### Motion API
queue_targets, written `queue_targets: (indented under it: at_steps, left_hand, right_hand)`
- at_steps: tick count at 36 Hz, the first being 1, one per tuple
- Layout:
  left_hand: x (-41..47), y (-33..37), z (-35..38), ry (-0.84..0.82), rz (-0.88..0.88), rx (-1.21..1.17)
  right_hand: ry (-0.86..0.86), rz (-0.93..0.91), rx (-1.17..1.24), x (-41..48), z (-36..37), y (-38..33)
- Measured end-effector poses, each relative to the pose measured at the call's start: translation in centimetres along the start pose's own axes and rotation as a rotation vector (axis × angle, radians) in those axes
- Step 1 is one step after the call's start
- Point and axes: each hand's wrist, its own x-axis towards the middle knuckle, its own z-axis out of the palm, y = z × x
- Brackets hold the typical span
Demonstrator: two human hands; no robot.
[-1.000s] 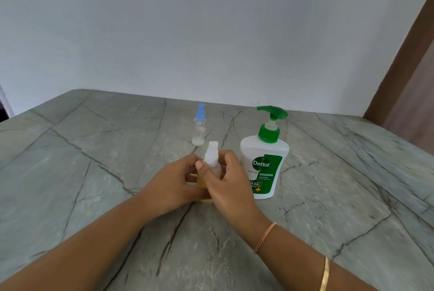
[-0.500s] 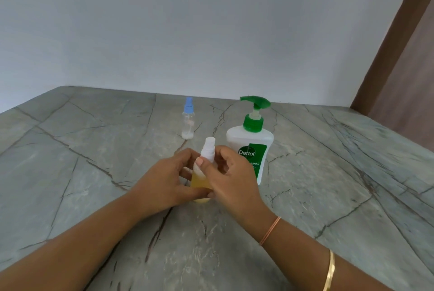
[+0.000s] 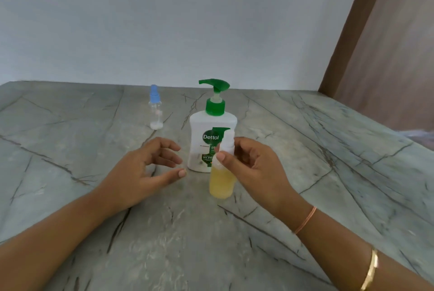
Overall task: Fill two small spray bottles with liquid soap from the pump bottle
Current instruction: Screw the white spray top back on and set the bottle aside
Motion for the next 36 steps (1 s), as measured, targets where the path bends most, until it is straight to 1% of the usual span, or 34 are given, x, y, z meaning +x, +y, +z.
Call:
queue_targets:
  at_steps: [7,15,19,25,31,36]
  left_hand:
    - [0.0,0.1,0.2,0.021,-0.027,0.05]
    - [-0.1,-0.2,0.0,0.031,-0.02,0.084]
    - [-0.1,-0.1,-0.3,0.034,-0.02,0.112]
    - [0.0,-0.5,-0.4,0.067,-0.007,0.137]
    - [0.2,-1.1,-0.4,0.09,0.013,0.179]
    - [0.5,-1.5,-0.7,0.109,0.016,0.197]
  right_hand:
    - [0.103,0.007,-0.107,0.4,-2.7,1.0]
    - [0.221,0.096,-0.157,3.3,-4.5,2.3]
    - [0.218,0.104,-0.166,5.4,-4.4,2.8]
    - [0.18,0.118,-0.113,9.1,-3.9,4.4]
    - [0.215,0.16,-0.03,13.0,-3.3,5.8]
    - [0.214,0.168,-0.043,15.8,-2.6,7.1]
